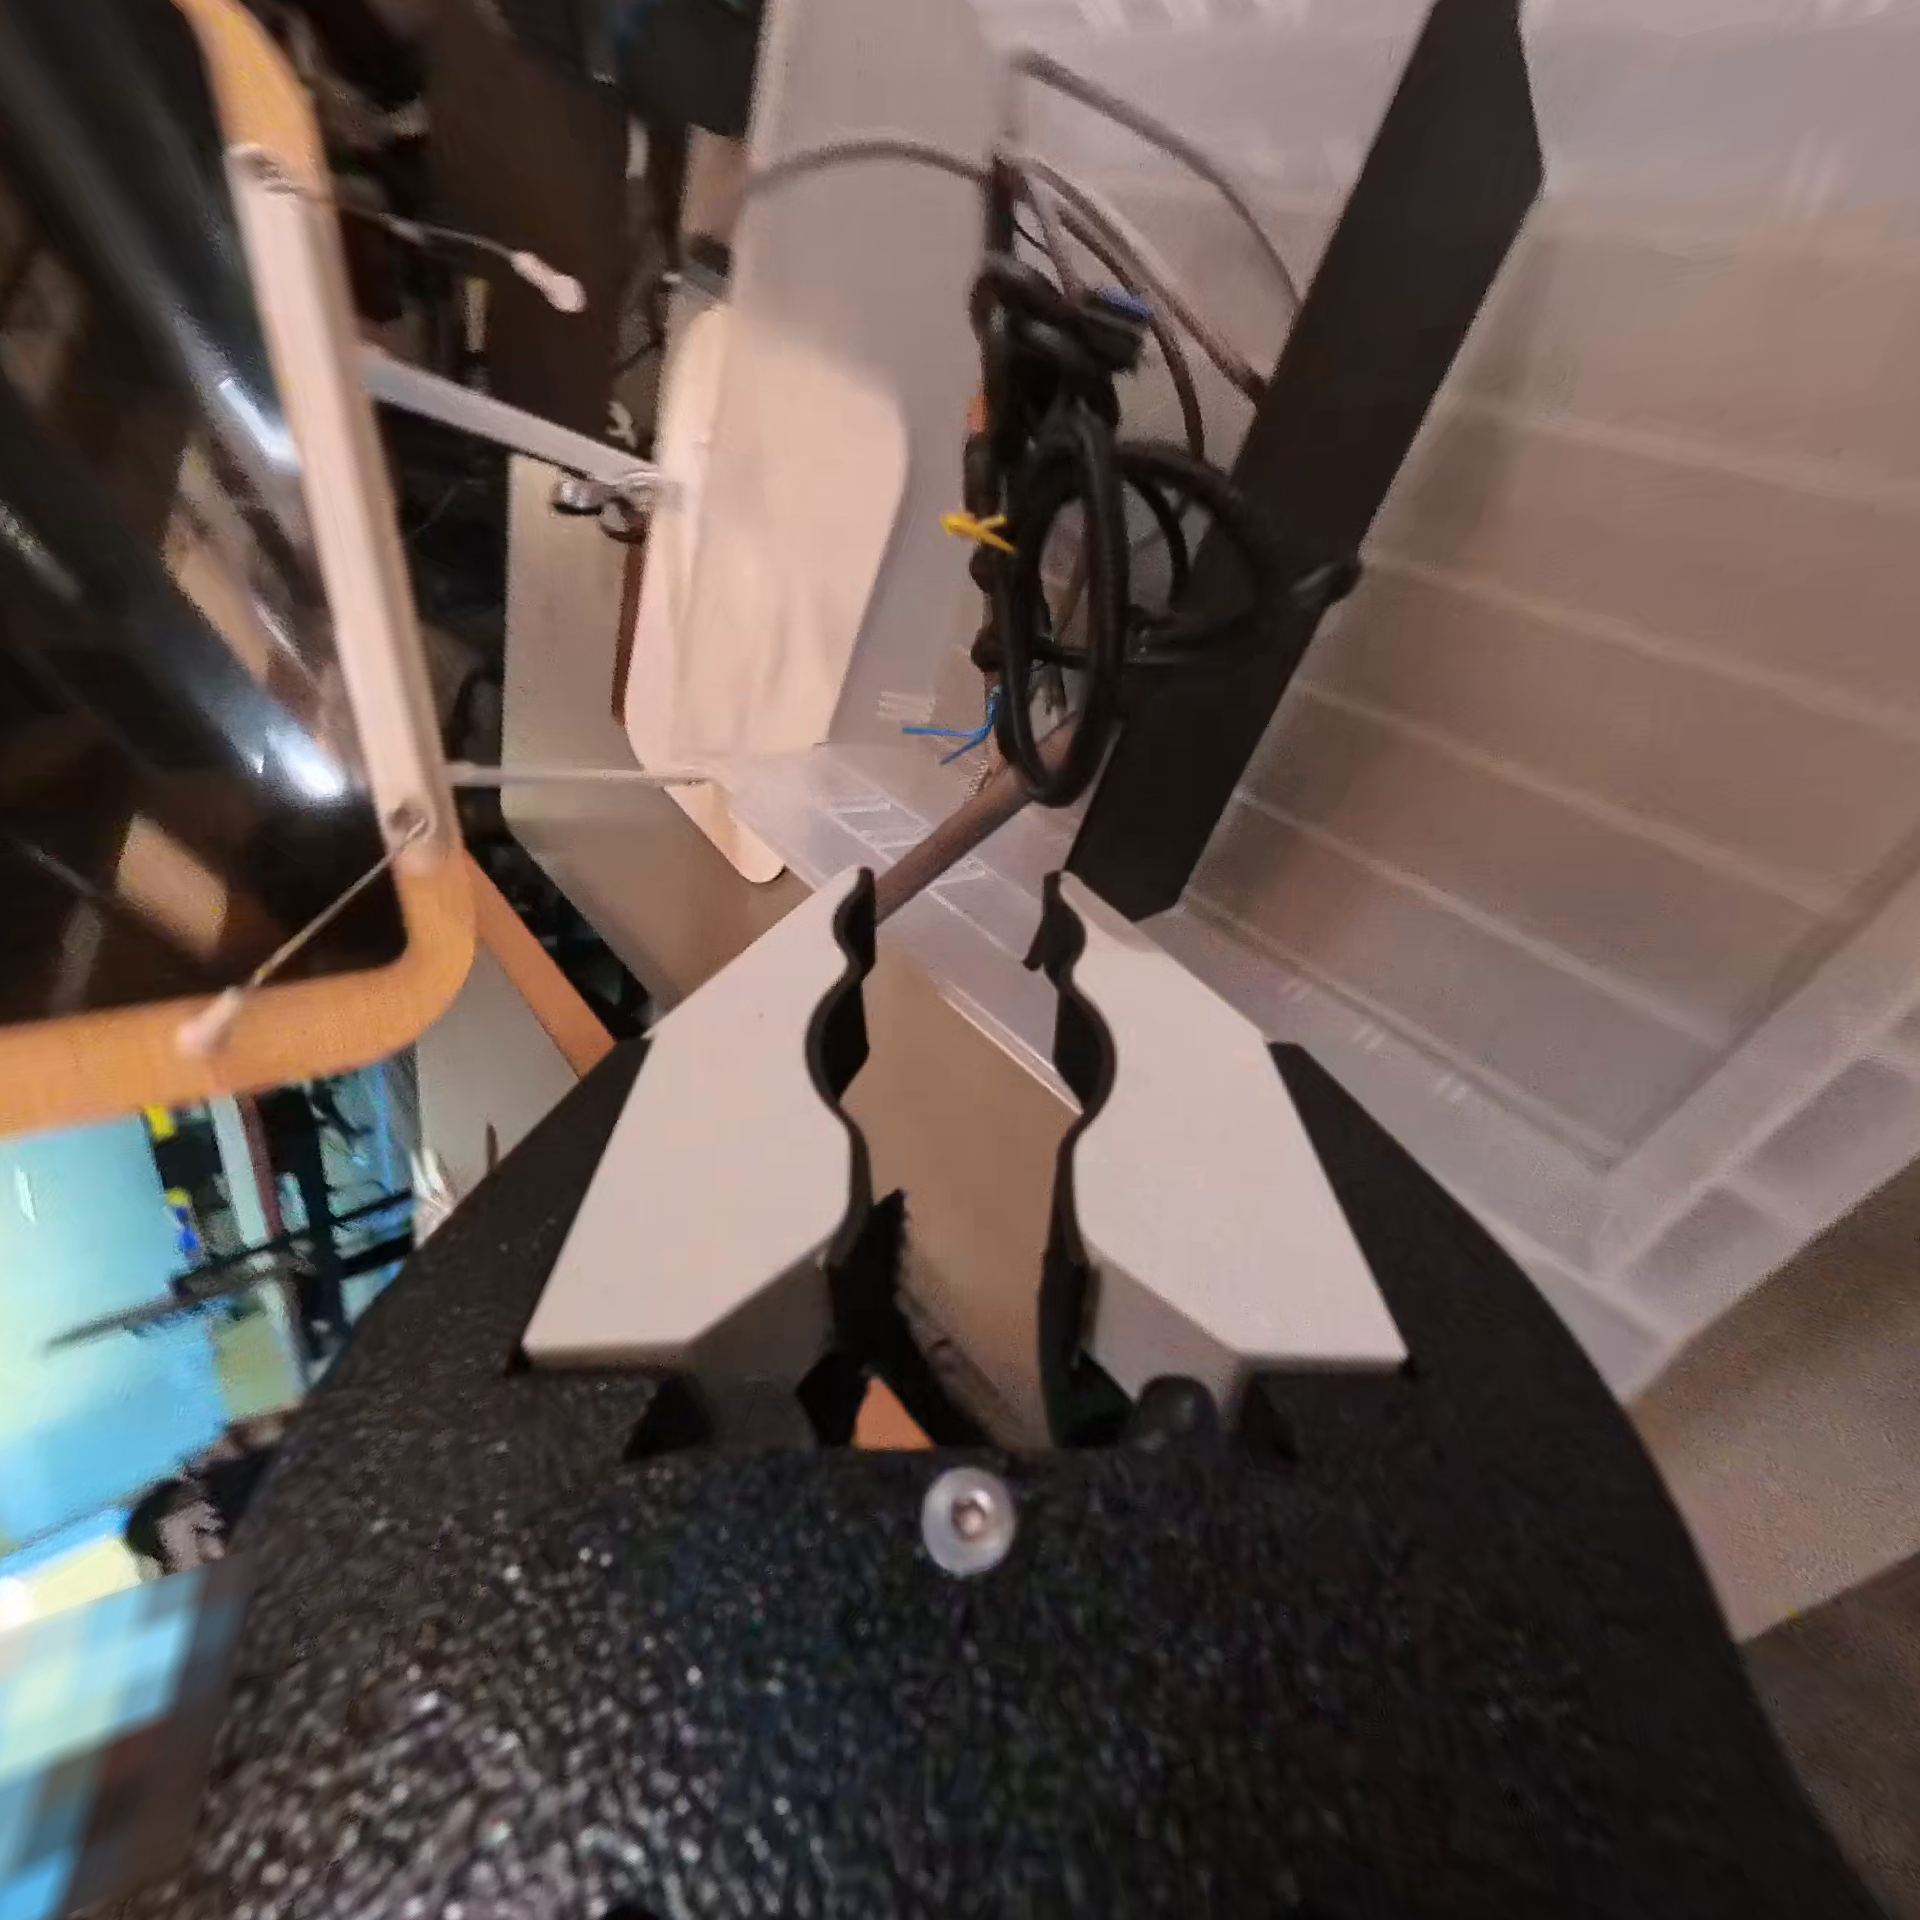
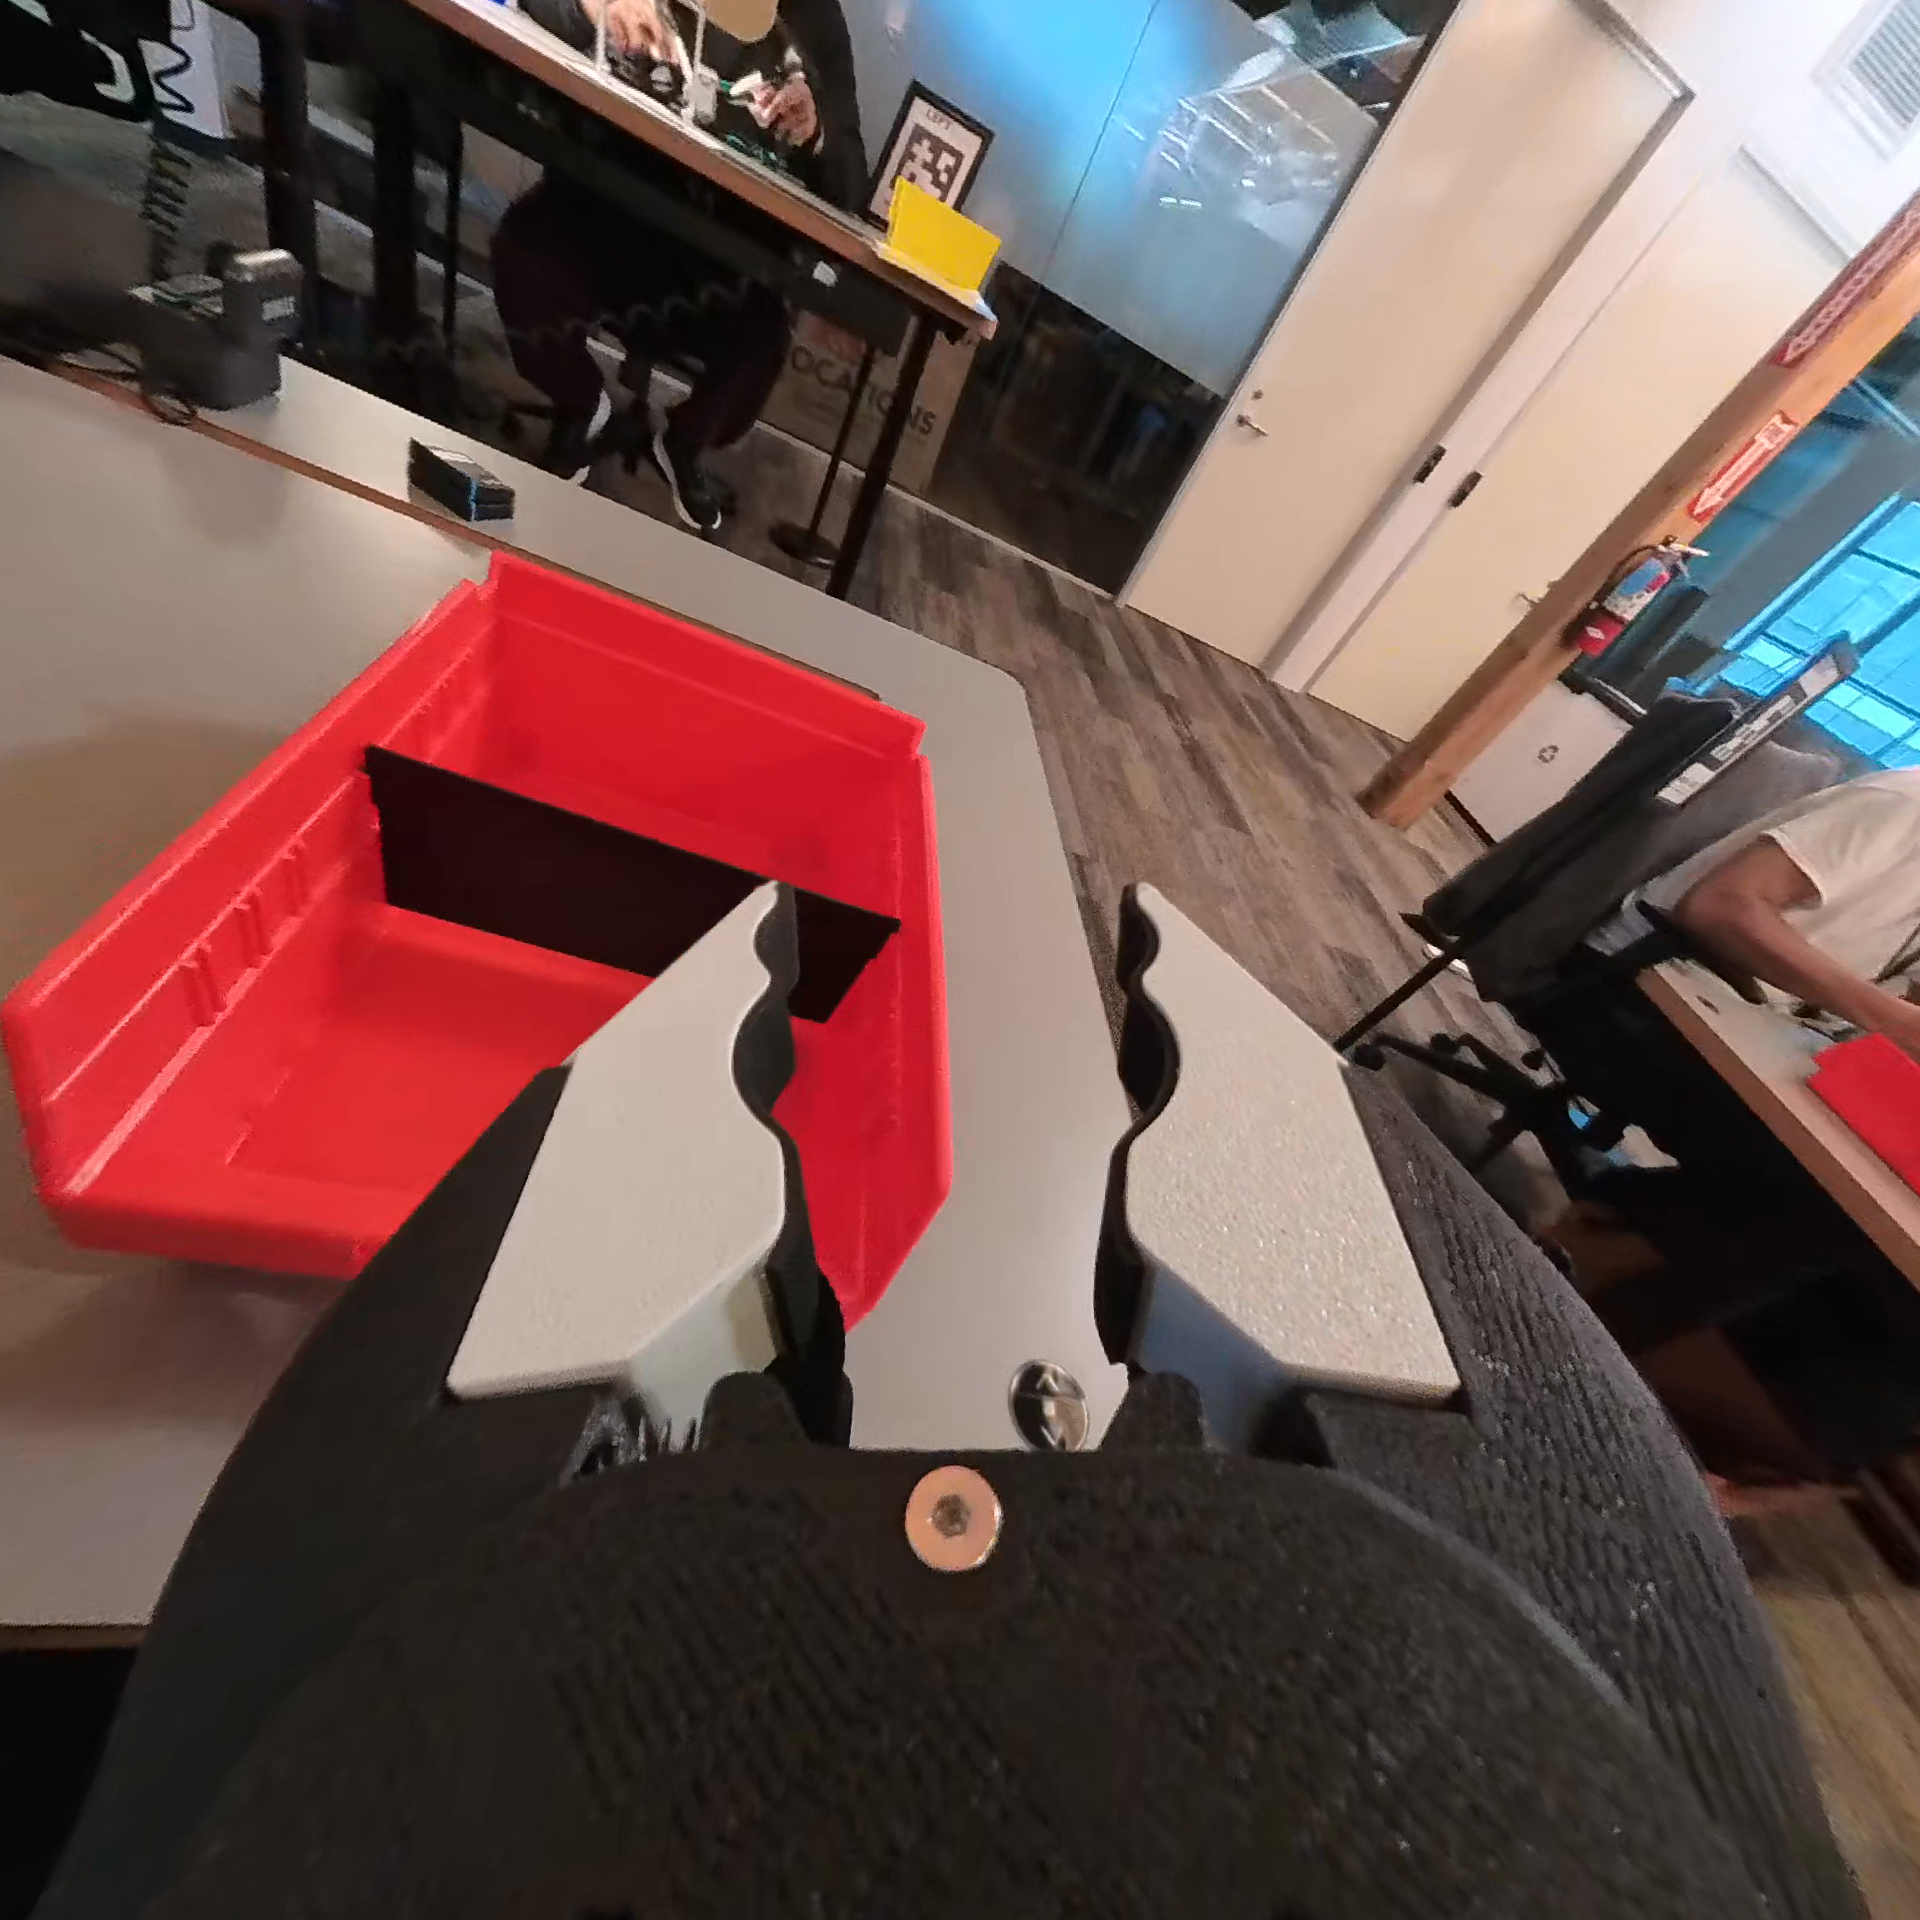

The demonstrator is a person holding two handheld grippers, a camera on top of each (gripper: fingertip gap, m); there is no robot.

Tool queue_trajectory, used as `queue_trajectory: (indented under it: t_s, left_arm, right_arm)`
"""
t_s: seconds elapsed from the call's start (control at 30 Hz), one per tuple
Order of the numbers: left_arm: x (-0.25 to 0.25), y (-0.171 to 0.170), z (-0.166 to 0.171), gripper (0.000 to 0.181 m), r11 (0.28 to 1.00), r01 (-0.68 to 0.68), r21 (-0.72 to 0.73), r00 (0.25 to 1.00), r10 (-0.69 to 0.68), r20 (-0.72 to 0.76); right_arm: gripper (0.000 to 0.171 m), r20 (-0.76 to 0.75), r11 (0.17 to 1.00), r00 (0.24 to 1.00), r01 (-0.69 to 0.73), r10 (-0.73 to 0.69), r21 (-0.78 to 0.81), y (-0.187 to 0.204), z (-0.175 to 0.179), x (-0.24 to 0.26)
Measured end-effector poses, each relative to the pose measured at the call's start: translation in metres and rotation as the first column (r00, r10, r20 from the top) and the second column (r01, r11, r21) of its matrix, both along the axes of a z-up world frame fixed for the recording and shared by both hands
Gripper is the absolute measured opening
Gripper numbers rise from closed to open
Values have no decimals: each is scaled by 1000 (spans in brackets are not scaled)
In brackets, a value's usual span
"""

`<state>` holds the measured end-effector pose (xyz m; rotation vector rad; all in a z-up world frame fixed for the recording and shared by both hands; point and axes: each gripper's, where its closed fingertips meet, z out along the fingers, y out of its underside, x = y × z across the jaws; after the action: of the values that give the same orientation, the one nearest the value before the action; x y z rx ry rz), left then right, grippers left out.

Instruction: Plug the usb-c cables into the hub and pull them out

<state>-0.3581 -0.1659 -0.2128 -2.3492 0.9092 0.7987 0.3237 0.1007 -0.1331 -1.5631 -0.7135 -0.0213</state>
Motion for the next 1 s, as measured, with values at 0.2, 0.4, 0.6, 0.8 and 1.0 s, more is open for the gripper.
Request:
queue_trajectory:
  t_s: [0.2,0.4,0.6,0.8,1.0]
  left_arm:
    - [-23,16,-22,39,978,106,-181,990,-121,-78]
    - [-23,18,-41,14,912,136,-386,959,-219,-180]
    - [-9,14,21,7,938,115,-328,943,-207,-261]
    - [0,8,80,7,975,35,-219,990,-64,-126]
    - [1,21,131,7,1000,-7,-27,998,8,69]
  right_arm:
    - [61,-19,1000,1000,0,0,-9,-9,-2,3]
    - [61,-78,1000,997,-23,22,-7,-19,2,5]
    - [56,-52,999,998,-40,39,-20,-28,-3,6]
    - [54,-91,991,988,-126,121,-42,-28,-8,-16]
    - [55,-38,980,982,-187,185,-71,-32,-20,-39]
